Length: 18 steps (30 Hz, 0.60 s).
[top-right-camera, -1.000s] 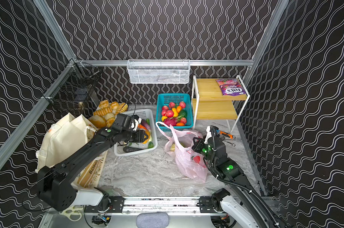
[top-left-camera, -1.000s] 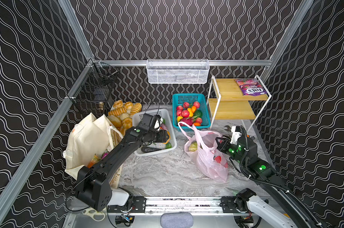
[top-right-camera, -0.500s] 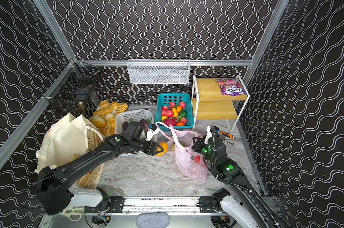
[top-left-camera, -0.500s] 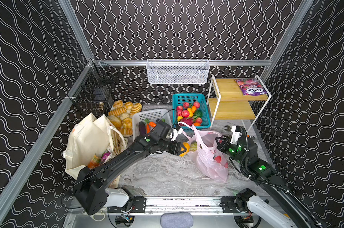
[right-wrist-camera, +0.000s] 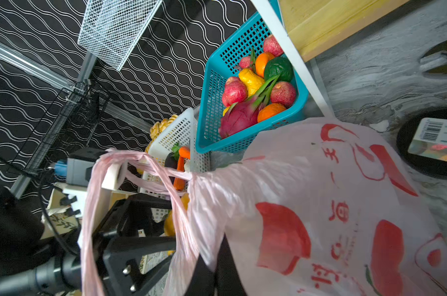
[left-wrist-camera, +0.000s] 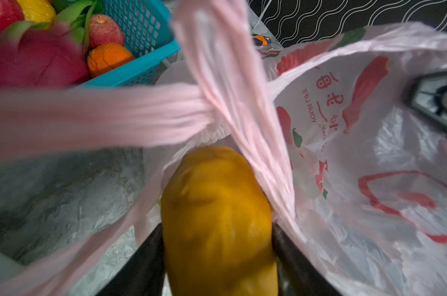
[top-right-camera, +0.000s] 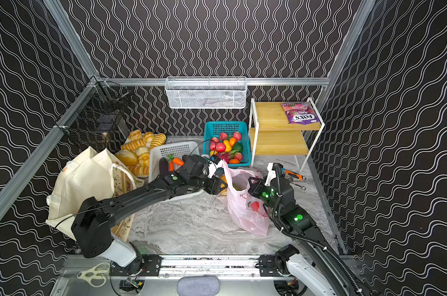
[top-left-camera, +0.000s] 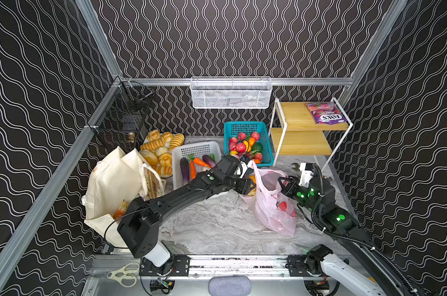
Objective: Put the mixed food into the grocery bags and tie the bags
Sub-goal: 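Grasp the yellow squash with the left gripper and lift it over the bag, then lower the yellow squash into the pink bag and release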
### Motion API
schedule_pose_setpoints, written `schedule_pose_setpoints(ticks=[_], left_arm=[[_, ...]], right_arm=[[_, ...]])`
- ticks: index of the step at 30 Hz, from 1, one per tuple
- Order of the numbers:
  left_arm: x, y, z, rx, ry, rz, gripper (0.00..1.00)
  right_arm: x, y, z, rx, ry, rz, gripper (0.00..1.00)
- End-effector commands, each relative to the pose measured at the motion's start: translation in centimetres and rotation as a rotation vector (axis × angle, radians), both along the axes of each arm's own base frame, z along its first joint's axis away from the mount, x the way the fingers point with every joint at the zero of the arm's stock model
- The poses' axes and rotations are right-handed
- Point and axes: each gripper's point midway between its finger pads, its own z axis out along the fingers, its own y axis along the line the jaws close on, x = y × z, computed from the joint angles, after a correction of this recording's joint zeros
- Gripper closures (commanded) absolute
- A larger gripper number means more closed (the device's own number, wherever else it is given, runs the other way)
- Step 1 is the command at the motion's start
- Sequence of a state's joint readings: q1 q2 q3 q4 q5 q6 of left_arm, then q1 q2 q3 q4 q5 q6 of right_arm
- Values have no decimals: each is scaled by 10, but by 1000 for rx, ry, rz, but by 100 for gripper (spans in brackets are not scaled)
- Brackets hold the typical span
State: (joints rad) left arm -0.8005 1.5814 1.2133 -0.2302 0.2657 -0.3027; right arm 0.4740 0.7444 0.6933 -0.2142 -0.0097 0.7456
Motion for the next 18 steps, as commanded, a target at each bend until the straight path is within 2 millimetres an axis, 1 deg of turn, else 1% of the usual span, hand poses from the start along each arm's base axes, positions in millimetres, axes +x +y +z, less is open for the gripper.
schedule_pose_setpoints(ticks=[1, 8, 11, 13, 16, 18], left_arm=[[9, -13, 13, -50, -85, -16, 36], [15, -29, -1, -59, -62, -30, 31], [20, -29, -5, -45, -55, -3, 26], [22, -28, -4, -48, -61, 7, 21], [19, -26, 3, -64, -71, 5, 21], [17, -23, 9, -62, -79, 6, 21]], right_arm=[[2, 2, 8, 42, -22, 0, 100], [-1, -2, 8, 49, -22, -17, 100], [-1, -4, 5, 50, -8, -30, 100], [-1, -5, 3, 54, 6, -42, 100], [-1, -6, 2, 64, 8, -50, 100], [0, -11, -3, 59, 24, -77, 100]])
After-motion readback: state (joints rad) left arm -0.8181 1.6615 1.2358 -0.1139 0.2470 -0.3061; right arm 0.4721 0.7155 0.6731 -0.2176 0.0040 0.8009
